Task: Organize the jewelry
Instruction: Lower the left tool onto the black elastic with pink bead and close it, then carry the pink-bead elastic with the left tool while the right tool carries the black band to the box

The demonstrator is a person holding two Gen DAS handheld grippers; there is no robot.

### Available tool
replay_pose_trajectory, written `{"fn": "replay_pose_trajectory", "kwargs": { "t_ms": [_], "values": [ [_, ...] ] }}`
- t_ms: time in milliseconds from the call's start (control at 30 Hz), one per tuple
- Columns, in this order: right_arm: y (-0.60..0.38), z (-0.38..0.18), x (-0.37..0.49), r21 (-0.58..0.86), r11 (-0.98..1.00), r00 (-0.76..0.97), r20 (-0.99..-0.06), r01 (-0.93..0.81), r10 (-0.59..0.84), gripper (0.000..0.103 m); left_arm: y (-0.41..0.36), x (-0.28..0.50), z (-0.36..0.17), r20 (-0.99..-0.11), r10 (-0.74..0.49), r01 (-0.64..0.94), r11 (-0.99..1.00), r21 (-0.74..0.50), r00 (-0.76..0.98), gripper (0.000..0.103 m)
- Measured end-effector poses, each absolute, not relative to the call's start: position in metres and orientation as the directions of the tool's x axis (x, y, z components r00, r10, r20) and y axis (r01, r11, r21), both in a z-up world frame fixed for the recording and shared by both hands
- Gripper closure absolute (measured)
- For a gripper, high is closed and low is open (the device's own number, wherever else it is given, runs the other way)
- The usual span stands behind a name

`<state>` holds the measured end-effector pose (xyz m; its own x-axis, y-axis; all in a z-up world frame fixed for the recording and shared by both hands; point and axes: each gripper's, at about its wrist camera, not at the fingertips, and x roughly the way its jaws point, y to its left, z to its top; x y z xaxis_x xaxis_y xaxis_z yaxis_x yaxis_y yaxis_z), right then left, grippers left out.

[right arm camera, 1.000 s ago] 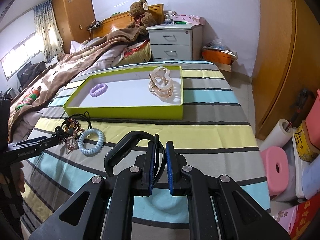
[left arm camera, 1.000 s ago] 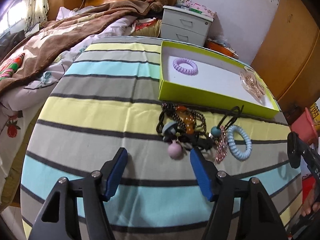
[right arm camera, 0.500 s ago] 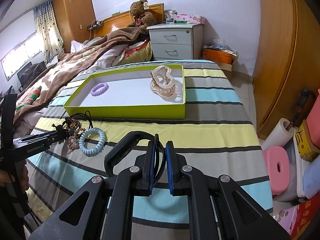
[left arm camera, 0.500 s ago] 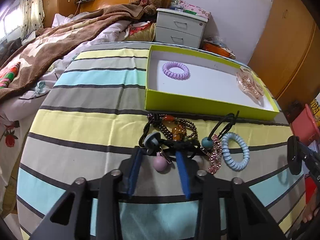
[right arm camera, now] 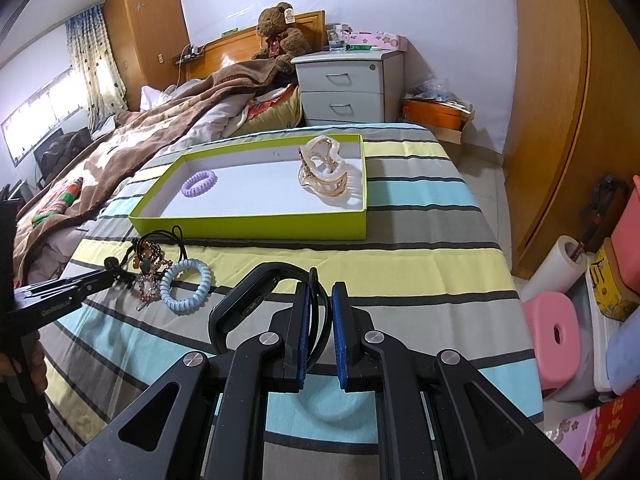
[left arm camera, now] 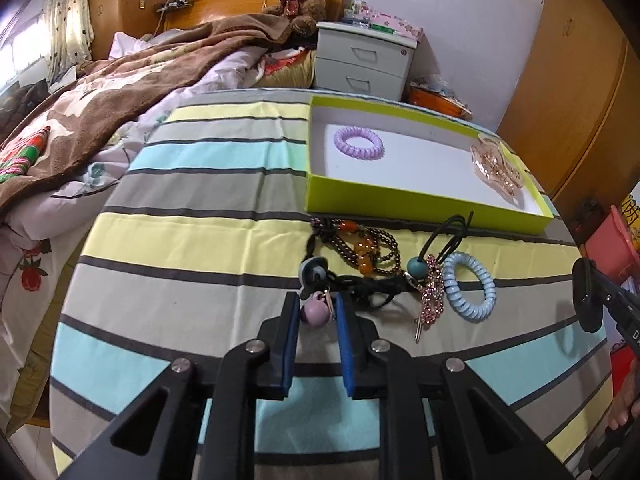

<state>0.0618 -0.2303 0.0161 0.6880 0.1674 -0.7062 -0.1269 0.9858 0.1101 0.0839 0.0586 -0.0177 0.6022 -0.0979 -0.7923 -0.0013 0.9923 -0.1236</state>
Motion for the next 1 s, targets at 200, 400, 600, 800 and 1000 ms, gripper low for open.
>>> {"fn": "replay_pose_trajectory", "kwargs": {
  "t_ms": [200, 400, 600, 800, 1000],
  "values": [
    [-0.232, 0.019, 0.059, 0.114, 0.985, 0.693, -0.699, -0.132, 0.174, 0.092, 0.068, 0.077, -0.009, -0.776, -0.101, -0.010, 0.991, -0.137, 0.622, 0.084],
    [-0.232, 0.022, 0.058, 0.116, 0.984, 0.699, -0.693, -0.136, 0.178, 0.092, 0.069, 0.074, -0.002, -0.762, -0.111, -0.005, 0.989, -0.149, 0.638, 0.084],
    [-0.230, 0.032, 0.056, 0.120, 0.982, 0.712, -0.677, -0.143, 0.187, 0.092, 0.070, 0.071, 0.014, -0.732, -0.116, 0.000, 0.988, -0.157, 0.672, 0.084],
    [-0.227, 0.039, 0.054, 0.117, 0.982, 0.722, -0.665, -0.150, 0.190, 0.092, 0.069, 0.067, 0.026, -0.709, -0.129, 0.018, 0.987, -0.162, 0.694, 0.084],
    [-0.227, 0.038, 0.054, 0.118, 0.982, 0.721, -0.667, -0.149, 0.189, 0.092, 0.076, 0.060, 0.030, -0.695, -0.170, 0.051, 0.981, -0.188, 0.699, 0.084]
  ]
}}
